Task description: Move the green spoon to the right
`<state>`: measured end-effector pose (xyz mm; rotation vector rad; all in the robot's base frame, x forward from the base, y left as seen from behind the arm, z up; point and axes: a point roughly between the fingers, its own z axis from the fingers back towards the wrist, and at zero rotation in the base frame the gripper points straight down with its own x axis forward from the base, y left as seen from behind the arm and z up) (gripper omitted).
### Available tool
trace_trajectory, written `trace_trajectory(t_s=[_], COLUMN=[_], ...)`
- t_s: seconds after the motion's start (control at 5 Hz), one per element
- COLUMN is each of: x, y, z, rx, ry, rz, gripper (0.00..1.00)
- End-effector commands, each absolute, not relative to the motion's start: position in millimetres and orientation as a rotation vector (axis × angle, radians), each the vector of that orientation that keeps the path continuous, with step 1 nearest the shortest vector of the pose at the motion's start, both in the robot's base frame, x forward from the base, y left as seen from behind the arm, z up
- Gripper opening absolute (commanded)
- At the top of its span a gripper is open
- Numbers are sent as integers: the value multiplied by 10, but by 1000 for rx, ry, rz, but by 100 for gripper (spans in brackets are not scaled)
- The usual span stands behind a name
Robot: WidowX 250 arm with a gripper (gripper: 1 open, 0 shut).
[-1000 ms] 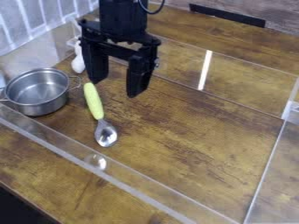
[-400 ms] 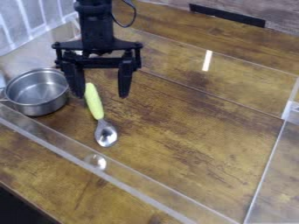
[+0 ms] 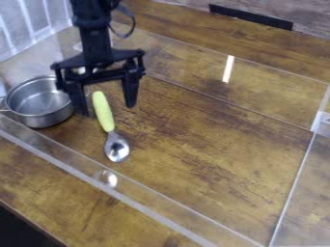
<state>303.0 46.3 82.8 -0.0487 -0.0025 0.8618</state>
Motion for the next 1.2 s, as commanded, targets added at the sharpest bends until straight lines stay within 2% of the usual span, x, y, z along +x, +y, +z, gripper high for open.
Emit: trace_trajectory(t_s=[0.0, 0.4, 0.6, 1.0], x=[2978, 3178, 3273, 3457], y=[562, 645, 813, 1105], z=[785, 554, 472, 435], rx=[-82, -167, -197, -239], ry=[-50, -59, -60, -55], rz=[938, 1143, 1152, 1153], gripper=[100, 100, 100, 100])
